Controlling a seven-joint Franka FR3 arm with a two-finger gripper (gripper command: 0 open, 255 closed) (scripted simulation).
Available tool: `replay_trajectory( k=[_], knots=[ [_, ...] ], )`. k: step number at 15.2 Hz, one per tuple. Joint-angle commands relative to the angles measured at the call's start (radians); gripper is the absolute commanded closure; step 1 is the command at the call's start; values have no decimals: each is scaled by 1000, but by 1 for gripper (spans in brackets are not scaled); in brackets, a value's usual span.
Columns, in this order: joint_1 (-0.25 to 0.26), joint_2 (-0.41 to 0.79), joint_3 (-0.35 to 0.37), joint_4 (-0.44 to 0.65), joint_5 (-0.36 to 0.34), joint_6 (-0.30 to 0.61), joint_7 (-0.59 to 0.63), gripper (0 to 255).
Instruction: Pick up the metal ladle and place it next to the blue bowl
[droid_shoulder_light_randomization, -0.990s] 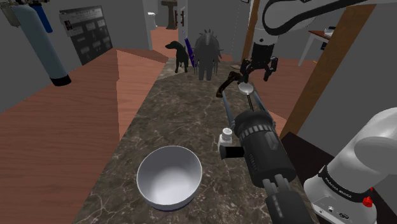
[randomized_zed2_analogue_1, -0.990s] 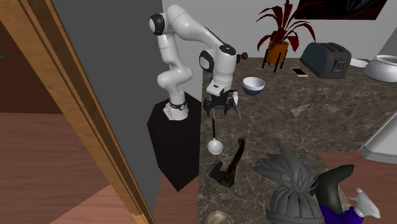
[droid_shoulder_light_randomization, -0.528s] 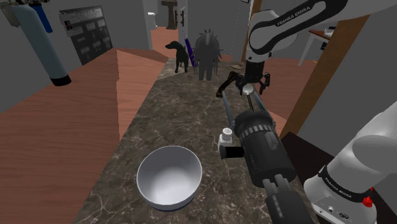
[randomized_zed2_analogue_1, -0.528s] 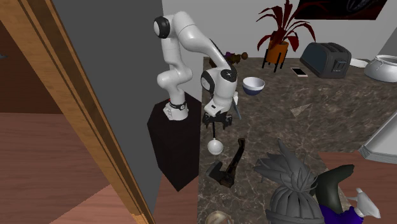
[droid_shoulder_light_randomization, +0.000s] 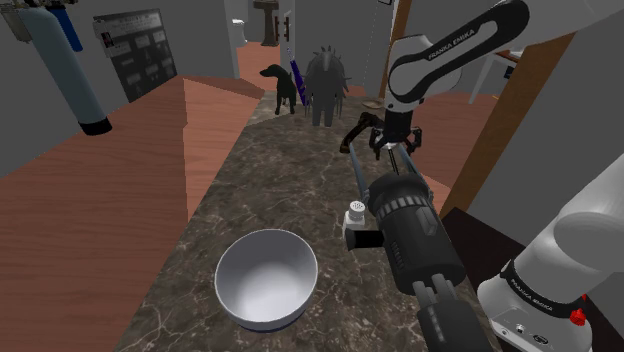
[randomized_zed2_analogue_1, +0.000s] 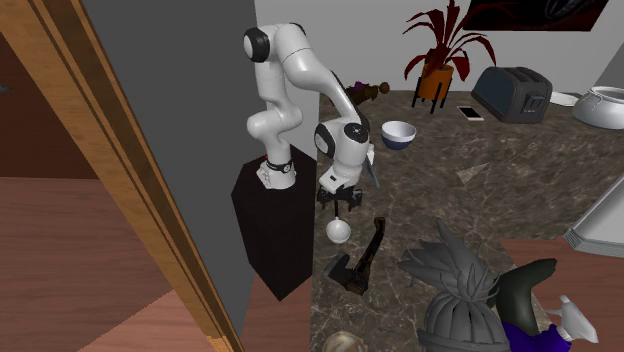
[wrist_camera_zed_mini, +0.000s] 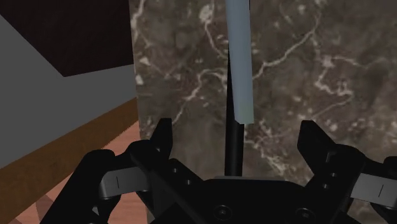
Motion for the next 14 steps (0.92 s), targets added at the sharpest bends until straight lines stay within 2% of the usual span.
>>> replay_trajectory(
  k=[1,6,7,14],
  knots=[
    [0,3,0,-3,0,7,0,0],
    [0,3,0,-3,0,7,0,0],
    [0,3,0,-3,0,7,0,255],
    [0,5,0,-3,0,9,0,255]
  ],
)
